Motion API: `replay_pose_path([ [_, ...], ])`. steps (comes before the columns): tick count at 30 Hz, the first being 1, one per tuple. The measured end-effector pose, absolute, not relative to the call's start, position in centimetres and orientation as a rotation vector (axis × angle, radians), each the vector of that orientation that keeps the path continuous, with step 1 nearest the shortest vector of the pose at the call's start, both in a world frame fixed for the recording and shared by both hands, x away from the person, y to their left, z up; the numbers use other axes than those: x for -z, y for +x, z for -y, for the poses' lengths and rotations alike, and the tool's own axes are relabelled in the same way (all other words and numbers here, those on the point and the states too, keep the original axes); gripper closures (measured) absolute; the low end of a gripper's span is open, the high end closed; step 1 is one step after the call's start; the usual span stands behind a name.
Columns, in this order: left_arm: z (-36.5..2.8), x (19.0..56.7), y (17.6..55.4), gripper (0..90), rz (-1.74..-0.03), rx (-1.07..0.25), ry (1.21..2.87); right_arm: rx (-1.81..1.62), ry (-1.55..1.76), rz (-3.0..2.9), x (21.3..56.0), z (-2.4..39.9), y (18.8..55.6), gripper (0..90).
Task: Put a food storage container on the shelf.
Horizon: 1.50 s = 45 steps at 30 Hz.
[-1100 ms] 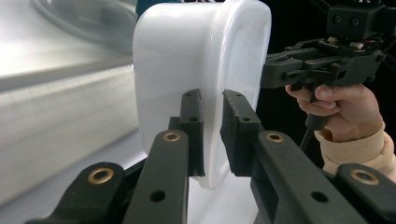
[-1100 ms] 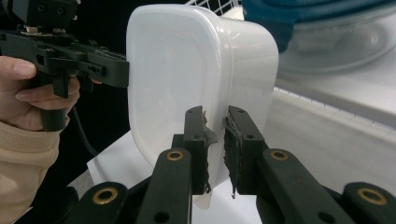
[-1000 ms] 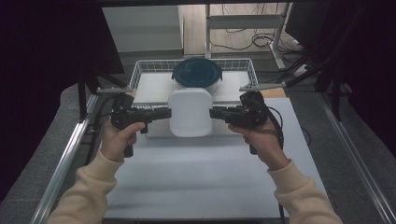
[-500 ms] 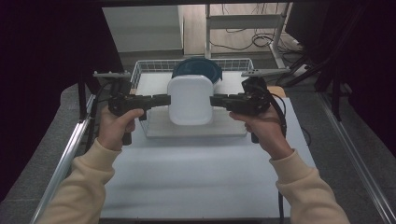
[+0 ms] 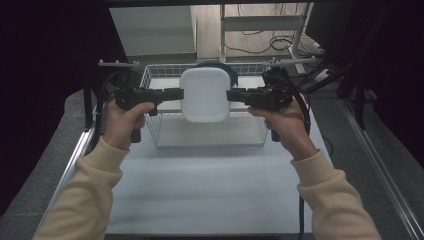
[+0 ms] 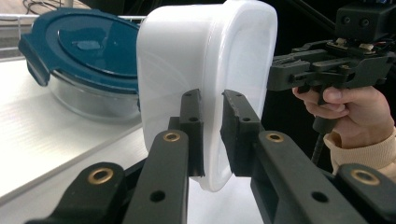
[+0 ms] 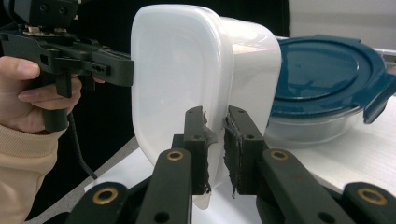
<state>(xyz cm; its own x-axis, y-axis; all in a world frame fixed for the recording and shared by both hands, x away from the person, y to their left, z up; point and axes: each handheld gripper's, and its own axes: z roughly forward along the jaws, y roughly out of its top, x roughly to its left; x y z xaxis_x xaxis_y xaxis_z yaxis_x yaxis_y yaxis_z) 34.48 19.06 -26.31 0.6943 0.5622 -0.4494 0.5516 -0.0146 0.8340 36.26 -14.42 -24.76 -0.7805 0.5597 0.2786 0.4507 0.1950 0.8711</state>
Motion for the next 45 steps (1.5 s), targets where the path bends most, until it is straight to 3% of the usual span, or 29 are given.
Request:
replay_pose_path([
  [16,-19.7,24.0,38.1,79.0,-0.933,0.011,1.637,-1.646,1.014,-2.352,21.6,13.8,39.7,78.9],
  [22,-19.9,23.8,40.1,78.7,-0.956,0.084,1.607,-1.649,1.043,-2.356,20.9,13.6,41.5,78.9],
  [45,-19.3,24.9,46.7,77.2,-1.069,0.237,1.558,-1.667,1.329,-2.366,22.1,14.2,47.9,74.2],
])
